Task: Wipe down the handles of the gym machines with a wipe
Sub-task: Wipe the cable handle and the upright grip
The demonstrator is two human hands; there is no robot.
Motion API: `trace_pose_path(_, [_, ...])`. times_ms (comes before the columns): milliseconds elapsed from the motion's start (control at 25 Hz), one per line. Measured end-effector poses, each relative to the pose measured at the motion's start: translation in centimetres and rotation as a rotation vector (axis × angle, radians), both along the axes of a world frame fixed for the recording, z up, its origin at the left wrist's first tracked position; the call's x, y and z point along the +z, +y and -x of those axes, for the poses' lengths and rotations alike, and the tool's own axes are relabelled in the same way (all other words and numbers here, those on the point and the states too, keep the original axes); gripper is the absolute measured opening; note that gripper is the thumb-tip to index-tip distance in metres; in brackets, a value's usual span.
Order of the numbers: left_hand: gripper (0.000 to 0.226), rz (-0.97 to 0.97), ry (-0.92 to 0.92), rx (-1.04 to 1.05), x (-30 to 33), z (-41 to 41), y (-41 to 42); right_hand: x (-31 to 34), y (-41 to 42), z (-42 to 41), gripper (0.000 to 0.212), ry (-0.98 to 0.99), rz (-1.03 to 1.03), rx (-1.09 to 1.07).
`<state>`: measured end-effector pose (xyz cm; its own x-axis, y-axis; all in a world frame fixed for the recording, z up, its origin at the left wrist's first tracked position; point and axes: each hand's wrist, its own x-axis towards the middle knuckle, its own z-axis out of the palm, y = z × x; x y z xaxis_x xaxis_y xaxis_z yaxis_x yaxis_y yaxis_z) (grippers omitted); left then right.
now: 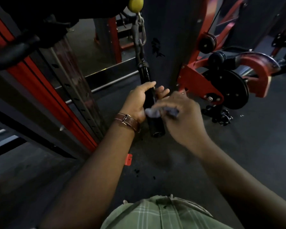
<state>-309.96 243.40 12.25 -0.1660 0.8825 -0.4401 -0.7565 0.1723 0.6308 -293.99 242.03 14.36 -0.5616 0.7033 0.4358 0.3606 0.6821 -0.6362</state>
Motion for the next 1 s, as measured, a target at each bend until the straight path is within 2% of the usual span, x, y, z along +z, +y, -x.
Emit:
trace_pose_path(80, [0.008,-0.033,-0.03,-0.021,-0.1,-0.2,0.1,-0.1,-2.3,-1.8,0.024,-0.045,0.027,0.03])
trace_pose_path(160, [0.012,-0.026,0.033,-0.019,-0.1,-0.7,0.2,-0.1,-2.3,-2.0,0.024,0.008,0.2,-0.034])
trace_pose_path(240, [0.018,-0.038,0.009,0.025,0.2,-0.8,0.1,0.2,-0.3,-0.4,0.019,0.048,0.242,-0.127])
trace_pose_path(360, [0.015,-0.084,-0.145,0.024,0.2,0.3,-0.5,1.4,0.2,0.9,0.023,-0.038,0.051,-0.117])
trace_pose_path(480, [0.014,-0.085,-0.092,-0.07,-0.3,0.8,-1.1,1.7,-4.2,-0.6,0.025,-0.305,-0.183,-0.001])
trace_pose_path(600, [0.012,-0.075,-0.065,-0.108,-0.1,0.6,-1.6,2.1,-4.4,0.9,0.018,-0.389,-0.172,-0.001])
trace_pose_path(680, [0.021,-0.032,0.011,-0.116,0.1,0.3,-1.5,2.9,-3.0,3.1,0.027,-0.432,-0.178,-0.016])
trace_pose_path(800, [0.009,-0.048,0.027,-0.077,-0.1,0.0,-1.0,2.1,-5.0,1.7,0.011,-0.61,-0.435,0.02])
trace_pose_path(840, [0.011,-0.054,0.009,-0.075,-0.2,-0.1,-0.8,1.6,-6.3,0.3,0.009,-0.651,-0.45,0.019])
trace_pose_path(920, [0.014,-0.057,0.002,-0.056,-0.9,-0.3,-0.3,1.0,-6.1,-1.1,0.006,-0.589,-0.275,0.029])
trace_pose_path(1000, [0.017,-0.065,-0.03,-0.044,-1.0,-0.6,-0.2,0.4,-3.0,-0.4,0.014,-0.325,-0.152,-0.083])
